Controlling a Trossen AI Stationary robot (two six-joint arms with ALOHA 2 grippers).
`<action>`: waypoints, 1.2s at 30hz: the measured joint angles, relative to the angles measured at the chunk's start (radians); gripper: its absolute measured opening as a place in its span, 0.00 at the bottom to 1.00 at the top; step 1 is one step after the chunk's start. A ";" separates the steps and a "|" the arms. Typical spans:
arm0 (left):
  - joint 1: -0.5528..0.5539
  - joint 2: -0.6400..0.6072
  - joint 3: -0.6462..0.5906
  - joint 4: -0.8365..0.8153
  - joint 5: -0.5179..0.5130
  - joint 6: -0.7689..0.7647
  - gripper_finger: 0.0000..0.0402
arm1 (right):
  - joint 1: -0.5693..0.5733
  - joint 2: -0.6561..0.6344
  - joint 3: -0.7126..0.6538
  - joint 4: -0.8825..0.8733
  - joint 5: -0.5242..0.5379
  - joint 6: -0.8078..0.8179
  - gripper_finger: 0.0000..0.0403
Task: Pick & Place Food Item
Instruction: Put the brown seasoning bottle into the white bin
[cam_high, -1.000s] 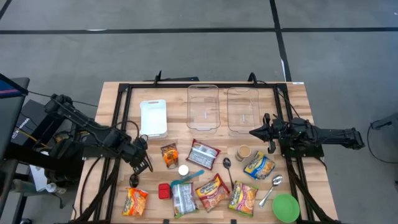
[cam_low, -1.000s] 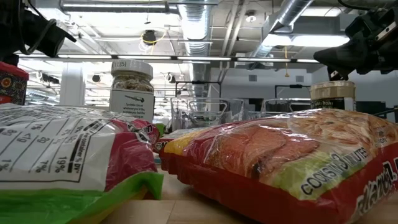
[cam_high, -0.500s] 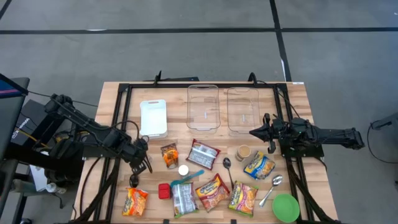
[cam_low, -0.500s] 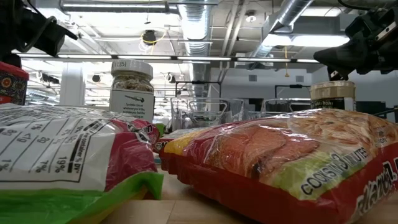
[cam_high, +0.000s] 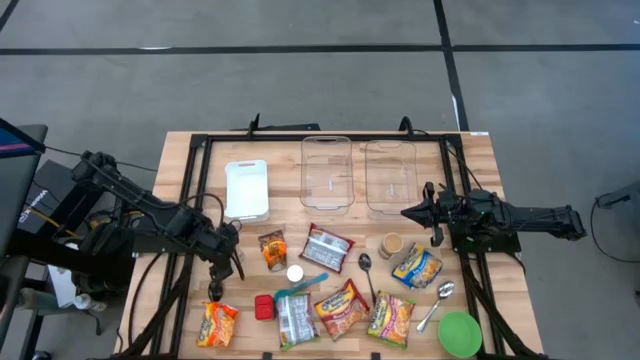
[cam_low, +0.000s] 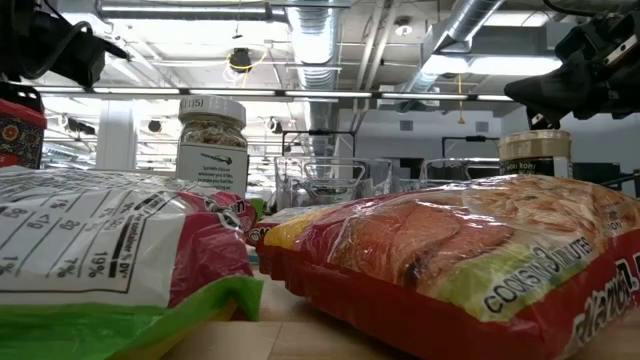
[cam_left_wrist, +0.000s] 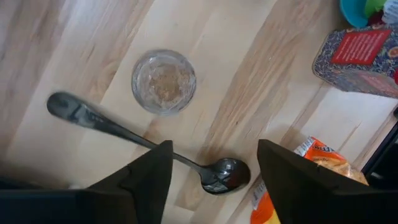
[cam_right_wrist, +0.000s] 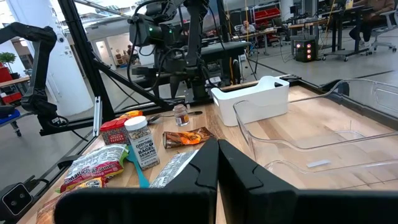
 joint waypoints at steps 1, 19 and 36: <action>0.000 0.000 0.000 0.000 0.000 0.019 0.59 | 0.000 0.000 0.000 0.000 0.000 0.000 0.00; 0.000 0.000 0.000 0.000 -0.170 0.113 0.57 | 0.000 0.000 0.000 0.000 0.000 0.000 0.00; 0.000 0.000 0.000 -0.011 -0.230 0.167 0.77 | 0.000 0.000 0.000 0.000 0.000 0.000 0.00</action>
